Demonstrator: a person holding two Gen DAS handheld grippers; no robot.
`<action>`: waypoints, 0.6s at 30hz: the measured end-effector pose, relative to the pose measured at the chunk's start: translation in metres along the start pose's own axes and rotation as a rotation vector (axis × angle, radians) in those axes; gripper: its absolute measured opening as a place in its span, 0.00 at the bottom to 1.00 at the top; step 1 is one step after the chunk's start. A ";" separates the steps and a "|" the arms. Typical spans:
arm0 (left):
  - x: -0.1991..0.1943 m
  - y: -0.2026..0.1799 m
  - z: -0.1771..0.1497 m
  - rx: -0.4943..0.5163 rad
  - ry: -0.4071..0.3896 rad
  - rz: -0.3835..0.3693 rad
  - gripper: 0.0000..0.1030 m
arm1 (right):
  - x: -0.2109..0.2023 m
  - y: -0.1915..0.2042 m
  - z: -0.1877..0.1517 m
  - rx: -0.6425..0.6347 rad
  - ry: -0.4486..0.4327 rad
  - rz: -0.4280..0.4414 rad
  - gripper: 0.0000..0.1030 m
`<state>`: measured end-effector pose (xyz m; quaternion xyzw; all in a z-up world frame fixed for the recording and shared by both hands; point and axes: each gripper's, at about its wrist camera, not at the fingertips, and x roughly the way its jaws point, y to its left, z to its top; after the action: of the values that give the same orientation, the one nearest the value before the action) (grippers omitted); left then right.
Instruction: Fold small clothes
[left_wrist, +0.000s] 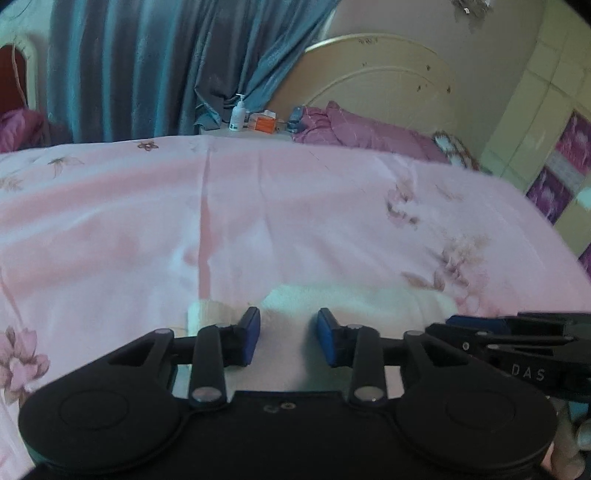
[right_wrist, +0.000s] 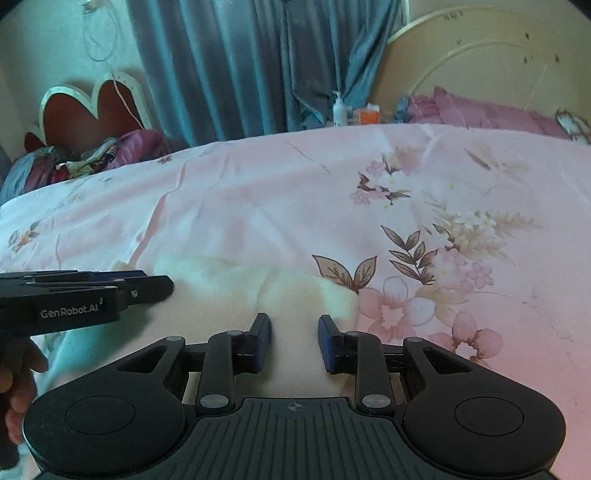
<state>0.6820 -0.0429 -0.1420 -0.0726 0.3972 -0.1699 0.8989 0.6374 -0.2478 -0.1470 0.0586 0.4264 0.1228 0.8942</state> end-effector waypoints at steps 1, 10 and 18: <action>-0.013 -0.001 -0.003 0.008 -0.033 -0.031 0.29 | -0.014 0.000 -0.002 -0.008 -0.033 0.004 0.27; -0.056 -0.039 -0.065 0.176 -0.036 -0.001 0.30 | -0.036 0.013 -0.048 -0.123 0.025 0.062 0.29; -0.103 -0.038 -0.121 0.116 0.005 -0.055 0.28 | -0.084 0.033 -0.098 -0.185 0.117 0.172 0.29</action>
<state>0.5188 -0.0406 -0.1423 -0.0308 0.3870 -0.2174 0.8955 0.5052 -0.2389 -0.1390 0.0050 0.4580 0.2411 0.8556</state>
